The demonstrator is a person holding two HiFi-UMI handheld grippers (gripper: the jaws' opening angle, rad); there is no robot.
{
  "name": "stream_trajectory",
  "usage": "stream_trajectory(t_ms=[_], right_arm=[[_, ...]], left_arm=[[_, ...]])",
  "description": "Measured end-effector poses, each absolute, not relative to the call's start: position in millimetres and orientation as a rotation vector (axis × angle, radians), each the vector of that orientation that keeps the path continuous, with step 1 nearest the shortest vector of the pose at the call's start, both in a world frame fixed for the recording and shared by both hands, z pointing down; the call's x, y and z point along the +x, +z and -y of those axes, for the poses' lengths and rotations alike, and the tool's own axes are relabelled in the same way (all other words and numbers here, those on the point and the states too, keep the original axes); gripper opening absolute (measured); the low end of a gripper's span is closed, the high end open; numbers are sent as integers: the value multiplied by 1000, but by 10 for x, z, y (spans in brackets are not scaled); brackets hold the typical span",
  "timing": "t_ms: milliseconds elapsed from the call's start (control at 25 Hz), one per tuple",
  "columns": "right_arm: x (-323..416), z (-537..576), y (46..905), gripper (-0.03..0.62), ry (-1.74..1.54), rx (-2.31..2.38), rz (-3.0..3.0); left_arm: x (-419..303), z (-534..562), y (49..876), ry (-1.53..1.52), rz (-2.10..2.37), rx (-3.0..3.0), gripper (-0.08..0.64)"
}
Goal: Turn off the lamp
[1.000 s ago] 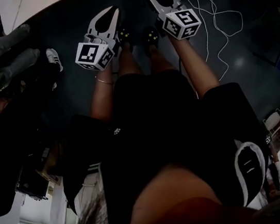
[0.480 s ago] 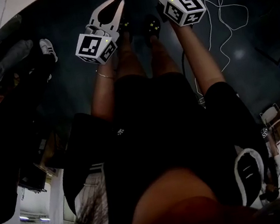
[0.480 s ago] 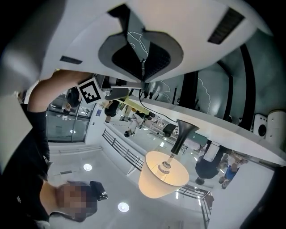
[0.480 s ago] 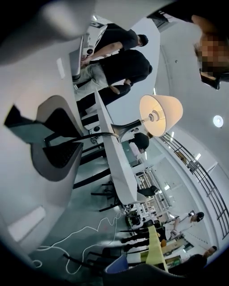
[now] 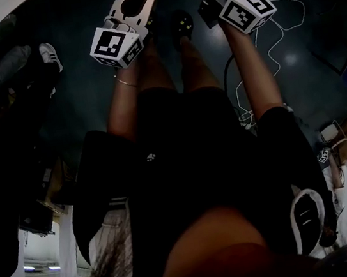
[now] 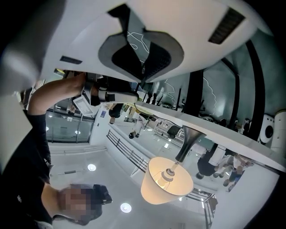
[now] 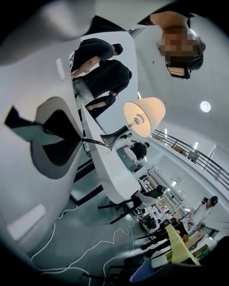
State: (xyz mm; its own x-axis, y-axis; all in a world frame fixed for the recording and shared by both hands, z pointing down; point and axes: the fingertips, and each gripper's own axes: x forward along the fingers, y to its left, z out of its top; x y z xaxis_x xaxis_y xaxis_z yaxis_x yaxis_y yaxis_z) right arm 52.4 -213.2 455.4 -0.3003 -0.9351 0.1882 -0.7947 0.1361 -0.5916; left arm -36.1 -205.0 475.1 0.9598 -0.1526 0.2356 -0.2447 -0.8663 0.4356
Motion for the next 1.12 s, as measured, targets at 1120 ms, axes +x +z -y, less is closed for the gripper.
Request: stream_trajectory(t_ms=[1120], right_arm=[[453,2008,4179,8,-991,-1314,-1961]], left_arm=[[332,1811,4710,283,52,2769,21]])
